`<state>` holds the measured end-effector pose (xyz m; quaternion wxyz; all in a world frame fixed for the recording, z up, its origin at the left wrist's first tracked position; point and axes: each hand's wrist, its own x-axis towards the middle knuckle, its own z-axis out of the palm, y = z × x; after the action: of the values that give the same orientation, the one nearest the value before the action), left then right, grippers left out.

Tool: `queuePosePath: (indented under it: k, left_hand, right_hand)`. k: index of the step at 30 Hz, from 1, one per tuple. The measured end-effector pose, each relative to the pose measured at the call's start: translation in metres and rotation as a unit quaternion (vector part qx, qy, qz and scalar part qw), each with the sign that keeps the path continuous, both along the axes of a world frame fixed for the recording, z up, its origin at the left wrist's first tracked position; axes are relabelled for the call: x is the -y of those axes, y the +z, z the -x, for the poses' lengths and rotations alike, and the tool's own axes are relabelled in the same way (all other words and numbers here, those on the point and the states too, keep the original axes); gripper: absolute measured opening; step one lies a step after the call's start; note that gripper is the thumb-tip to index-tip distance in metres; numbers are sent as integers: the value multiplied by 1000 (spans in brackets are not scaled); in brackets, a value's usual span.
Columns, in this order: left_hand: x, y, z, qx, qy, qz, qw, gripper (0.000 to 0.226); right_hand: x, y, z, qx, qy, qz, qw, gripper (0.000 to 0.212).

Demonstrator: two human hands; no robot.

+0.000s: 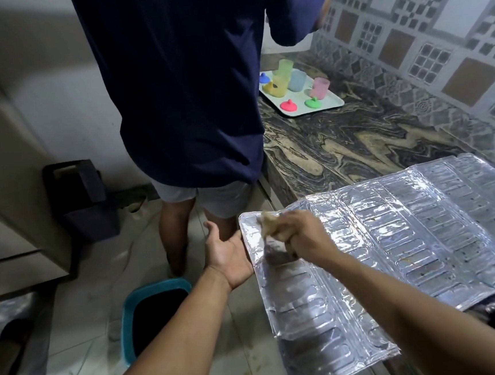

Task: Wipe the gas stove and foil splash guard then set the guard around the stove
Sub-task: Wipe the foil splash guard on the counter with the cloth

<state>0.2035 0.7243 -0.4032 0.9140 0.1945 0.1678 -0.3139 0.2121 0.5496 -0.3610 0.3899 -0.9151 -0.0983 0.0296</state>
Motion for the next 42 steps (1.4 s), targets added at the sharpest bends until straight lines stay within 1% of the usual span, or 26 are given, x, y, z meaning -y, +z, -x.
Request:
queuePosePath:
  k: [1,2,3,6,8,9,11,14,16,18,20,22,24,25,27,30,33,35,38,40,42]
  left_hand:
    - [1,2,-1,3,2,0,1000,114]
    - [2,3,-2,5,5,-5,1000,111]
    - [4,6,-3,8,6,-9,1000,108]
    - [9,8,-5,13,10,-24,1000,102]
    - [10,6,-6,7,13,-36,999,101]
    - [10,4,-6,1,16,-38,999,100]
    - [11,1,-7,-4,17,-31,999,99]
    - [14,2,-7,-7,12,-10,1000,96]
    - [15,9,-7,-5,1,-27,1000,84]
    - [17,13,-9,20,-21,-75,997,65]
    - [21,18,-9,21,-37,-133,990,49]
    - [23,19,-9,13,-39,-177,983,44]
    - [23,20,-9,6,-39,-202,979,40]
    - [23,20,-10,5,-39,-208,977,39]
    - [26,19,-11,2,-36,-216,976,39]
    - [27,14,-16,1,-42,-218,975,42]
    - [28,8,-20,-15,-42,-218,975,41]
    - [29,4,-21,-24,-33,-222,974,36]
    - [31,3,-18,-31,-25,-225,973,34]
    - [32,5,-18,-35,-22,-231,972,35]
    - [32,9,-21,-35,-22,-239,970,35]
  right_hand:
    - [2,0,-10,-6,-38,14,999,45]
    - [2,-1,-16,-8,-53,38,998,46]
    - [1,-2,-18,-10,-45,71,996,49]
    - [-8,-5,5,-12,18,157,987,69]
    - [-11,-5,31,-3,62,176,982,78]
    - [-9,-5,44,9,81,184,980,80]
    - [-3,-8,69,34,105,206,972,74]
    - [6,-16,104,30,129,228,965,54]
    - [13,-24,123,22,181,238,954,42]
    - [23,-26,131,10,210,233,949,34]
    - [33,-17,123,10,164,207,964,34]
    - [43,-7,98,36,68,169,983,37]
    - [55,-1,72,60,-18,163,985,39]
    - [60,-2,63,57,-37,181,981,40]
    - [57,-5,62,28,-27,199,979,36]
    - [35,-21,92,10,51,220,974,25]
    - [18,-32,126,-35,100,278,955,31]
    - [14,-34,139,-51,138,311,939,35]
    - [18,-30,142,-87,188,312,927,43]
    - [26,-20,133,-107,186,275,937,47]
    - [37,-7,120,-91,128,252,955,44]
